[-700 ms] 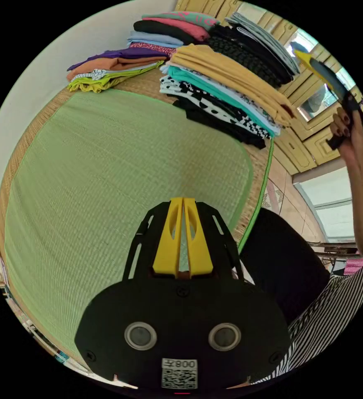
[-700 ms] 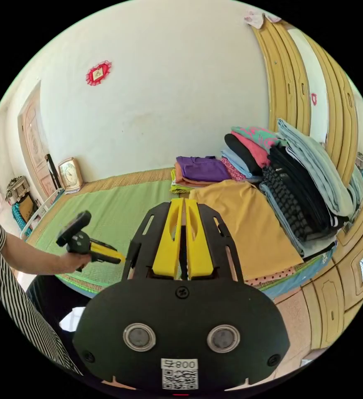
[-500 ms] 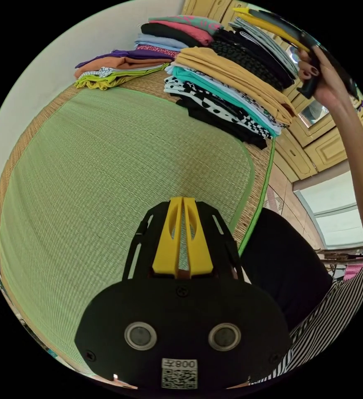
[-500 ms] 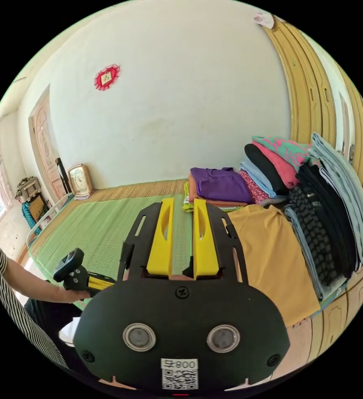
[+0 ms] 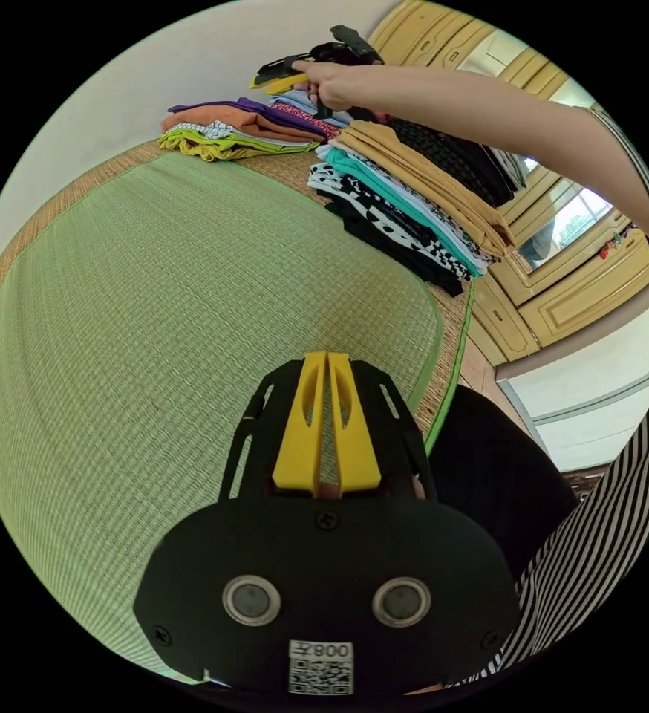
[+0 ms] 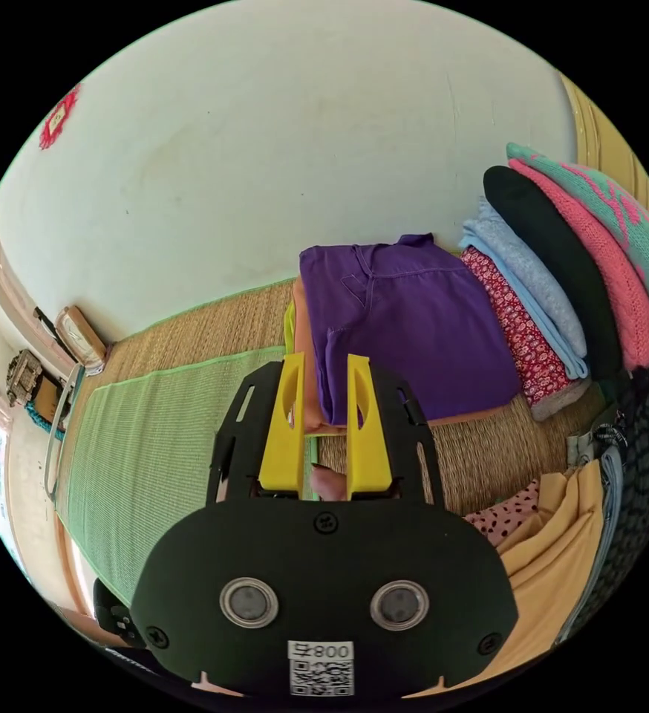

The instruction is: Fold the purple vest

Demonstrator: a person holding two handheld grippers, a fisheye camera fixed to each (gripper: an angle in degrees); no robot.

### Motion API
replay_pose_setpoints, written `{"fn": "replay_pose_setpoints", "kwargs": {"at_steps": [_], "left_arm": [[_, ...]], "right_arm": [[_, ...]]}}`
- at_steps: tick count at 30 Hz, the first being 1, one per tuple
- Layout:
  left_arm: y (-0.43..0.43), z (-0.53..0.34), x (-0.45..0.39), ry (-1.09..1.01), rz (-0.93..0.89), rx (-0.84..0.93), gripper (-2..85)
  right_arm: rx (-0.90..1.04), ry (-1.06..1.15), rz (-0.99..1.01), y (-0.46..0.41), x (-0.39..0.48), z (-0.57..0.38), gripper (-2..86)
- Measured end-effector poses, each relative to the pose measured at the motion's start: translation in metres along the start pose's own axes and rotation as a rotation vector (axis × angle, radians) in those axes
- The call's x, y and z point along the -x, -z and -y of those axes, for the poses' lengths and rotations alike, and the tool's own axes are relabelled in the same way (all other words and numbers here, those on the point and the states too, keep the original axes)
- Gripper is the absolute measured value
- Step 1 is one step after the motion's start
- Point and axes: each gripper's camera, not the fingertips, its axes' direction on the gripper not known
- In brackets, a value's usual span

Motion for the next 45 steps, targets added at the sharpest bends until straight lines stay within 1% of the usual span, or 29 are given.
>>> {"fn": "replay_pose_setpoints", "kwargs": {"at_steps": [5,8,10,13,16,19,21,28,30,32,35,40,45], "left_arm": [[0.036,-0.027,0.003,0.009,-0.02,-0.005,0.2],[0.058,-0.042,0.004,0.015,-0.03,-0.01,0.2],[0.071,-0.05,0.007,0.025,-0.048,-0.012,0.2],[0.094,-0.065,0.011,0.04,-0.128,0.006,0.1],[0.127,-0.085,0.011,0.05,-0.165,0.003,0.1],[0.172,-0.108,0.008,0.058,-0.153,-0.034,0.2],[0.202,-0.122,0.009,0.073,-0.142,-0.066,0.2],[0.343,-0.186,0.023,0.217,-0.132,-0.286,0.6],[0.375,-0.205,0.029,0.272,-0.167,-0.342,1.0],[0.412,-0.233,0.036,0.33,-0.234,-0.426,2.0],[0.446,-0.269,0.043,0.41,-0.306,-0.485,4.6],[0.465,-0.325,0.048,0.548,-0.409,-0.469,8.3],[0.47,-0.381,0.044,0.702,-0.451,-0.423,9.3]], "right_arm": [[0.088,-0.035,-0.082,-0.031,-0.004,0.013,5.5],[0.047,-0.105,-0.018,-0.023,-0.014,0.01,2.2],[0.053,-0.113,-0.013,-0.017,-0.014,0.008,1.4],[-0.006,-0.116,-0.019,0.009,-0.008,0.001,0.7],[-0.075,-0.104,0.035,0.048,0.001,-0.011,0.5],[-0.137,-0.078,0.146,0.091,0.014,-0.03,0.4],[-0.173,-0.01,0.23,0.126,0.032,-0.051,0.4],[-0.201,0.149,0.417,0.227,0.081,-0.134,0.3],[-0.197,0.184,0.518,0.261,0.093,-0.165,0.3],[-0.184,0.221,0.552,0.284,0.106,-0.186,0.3],[-0.154,0.276,0.588,0.315,0.124,-0.213,0.3],[-0.152,0.34,0.621,0.353,0.147,-0.239,0.3],[-0.169,0.359,0.67,0.375,0.162,-0.263,0.3]]}}
